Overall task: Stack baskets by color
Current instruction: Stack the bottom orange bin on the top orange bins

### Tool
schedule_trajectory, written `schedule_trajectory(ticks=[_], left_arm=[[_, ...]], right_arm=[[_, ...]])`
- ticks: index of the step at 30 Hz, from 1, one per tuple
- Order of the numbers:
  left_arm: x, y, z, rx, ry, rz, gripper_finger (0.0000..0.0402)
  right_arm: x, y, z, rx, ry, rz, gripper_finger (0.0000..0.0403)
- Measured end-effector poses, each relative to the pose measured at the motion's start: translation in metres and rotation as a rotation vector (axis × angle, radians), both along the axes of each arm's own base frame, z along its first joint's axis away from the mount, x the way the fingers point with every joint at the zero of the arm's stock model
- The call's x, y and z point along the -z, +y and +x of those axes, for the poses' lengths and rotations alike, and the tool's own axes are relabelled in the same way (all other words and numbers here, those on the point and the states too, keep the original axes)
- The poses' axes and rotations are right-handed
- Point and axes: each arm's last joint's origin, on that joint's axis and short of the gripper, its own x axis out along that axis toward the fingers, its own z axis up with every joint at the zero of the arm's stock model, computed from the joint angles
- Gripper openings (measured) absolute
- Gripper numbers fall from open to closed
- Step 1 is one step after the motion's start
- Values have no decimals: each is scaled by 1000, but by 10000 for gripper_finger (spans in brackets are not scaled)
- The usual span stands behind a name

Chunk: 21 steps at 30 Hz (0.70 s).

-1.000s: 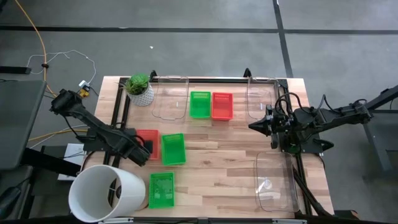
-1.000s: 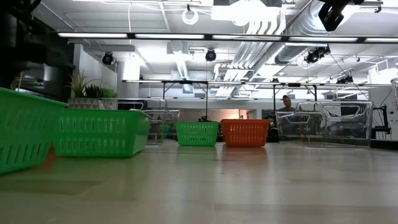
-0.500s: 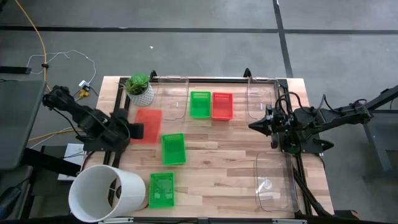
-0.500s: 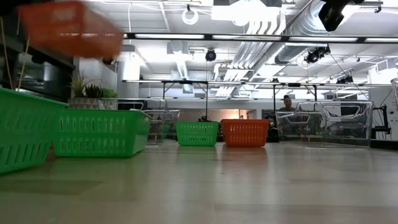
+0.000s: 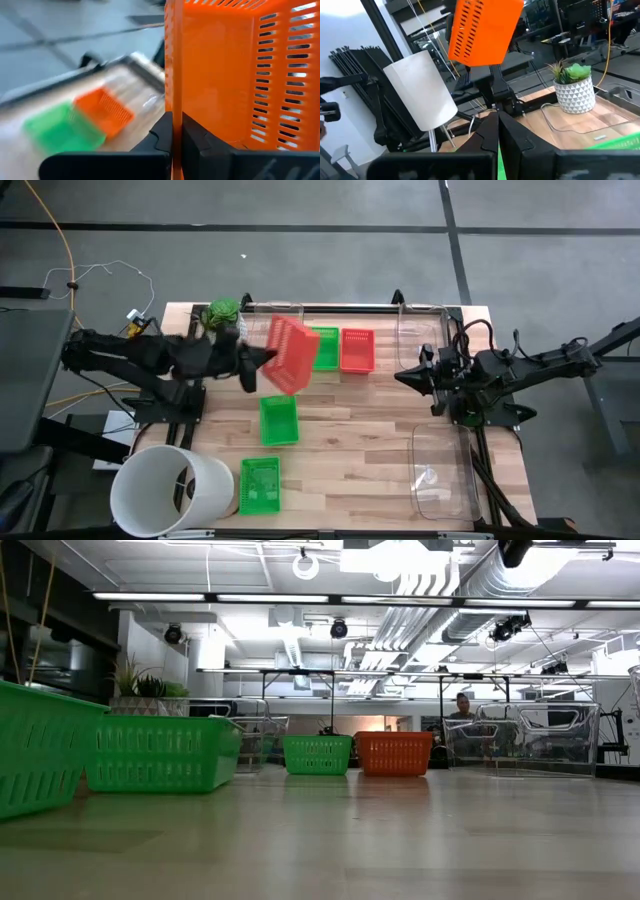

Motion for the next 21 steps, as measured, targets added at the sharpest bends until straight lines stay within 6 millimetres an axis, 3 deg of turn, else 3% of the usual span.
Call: schedule_trajectory(ticks=[4,9,15,21], left_arm=[[-3,13,27,212,12,275,0],[4,24,51,374,-68,289,0],[54,22,62,409,-202,195,0],[104,22,49,339,-401,119,0]], right_arm=[[-3,2,8,-15,-45,5,0],[-4,5,18,-16,-86,12,0],[0,7,27,-16,-67,8,0],[4,8,32,-13,-45,3,0]])
